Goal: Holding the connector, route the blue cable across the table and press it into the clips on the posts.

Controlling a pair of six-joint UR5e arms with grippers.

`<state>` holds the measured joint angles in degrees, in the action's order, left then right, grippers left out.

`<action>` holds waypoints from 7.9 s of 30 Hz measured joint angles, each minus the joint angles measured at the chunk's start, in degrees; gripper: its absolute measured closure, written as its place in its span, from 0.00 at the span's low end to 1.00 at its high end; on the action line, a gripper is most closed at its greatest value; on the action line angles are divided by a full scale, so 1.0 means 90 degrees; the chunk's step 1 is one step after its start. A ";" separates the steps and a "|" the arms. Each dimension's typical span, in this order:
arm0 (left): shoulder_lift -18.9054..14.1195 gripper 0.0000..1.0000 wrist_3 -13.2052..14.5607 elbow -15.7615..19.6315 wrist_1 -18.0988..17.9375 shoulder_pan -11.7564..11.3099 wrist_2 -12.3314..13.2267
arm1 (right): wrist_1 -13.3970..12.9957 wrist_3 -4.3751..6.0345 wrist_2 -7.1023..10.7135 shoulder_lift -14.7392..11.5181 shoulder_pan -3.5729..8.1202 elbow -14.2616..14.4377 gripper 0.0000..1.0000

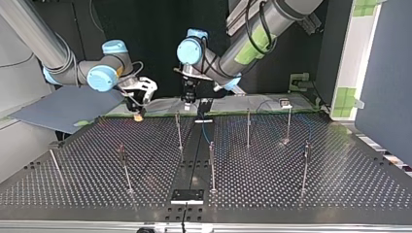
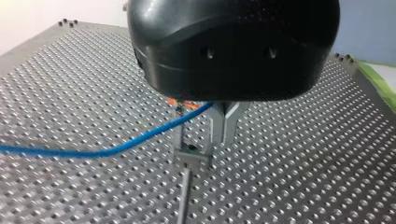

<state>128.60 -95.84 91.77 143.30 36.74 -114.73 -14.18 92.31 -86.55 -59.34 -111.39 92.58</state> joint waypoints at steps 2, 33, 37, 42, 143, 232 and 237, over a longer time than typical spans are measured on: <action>0.0117 1.00 -0.0045 -0.0118 0.0001 -0.0032 -0.0005 | -0.0056 0.0004 0.0012 0.0011 0.0044 -0.0004 1.00; 0.0286 1.00 -0.0112 -0.1029 0.0199 -0.0788 0.0259 | -0.0635 0.0167 0.0833 0.0040 0.0614 -0.0172 1.00; 0.0288 1.00 -0.0112 -0.1058 0.0277 -0.0941 0.0372 | -0.0672 0.0195 0.0942 0.0051 0.0726 -0.0245 1.00; 0.0286 1.00 -0.0106 -0.1059 0.0396 -0.0994 0.0473 | -0.0674 0.0201 0.1004 0.0061 0.0834 -0.0317 1.00; 0.1849 0.00 -0.0523 -0.4119 0.1829 0.1213 -0.2511 | -0.0642 0.0118 0.1814 0.0082 0.1130 -0.0425 1.00; 0.0949 1.00 -0.1074 -0.4721 0.2952 0.1305 -0.2624 | 0.0402 0.0340 0.1962 -0.1579 0.1030 -0.1015 1.00; 0.0856 1.00 -0.1070 -0.4721 0.2936 0.1284 -0.2624 | 0.0441 0.0328 0.1966 -0.1637 0.1026 -0.1039 1.00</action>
<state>136.30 -105.47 49.29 169.72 48.29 -138.35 -10.21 95.26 -68.86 -74.07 -102.15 83.24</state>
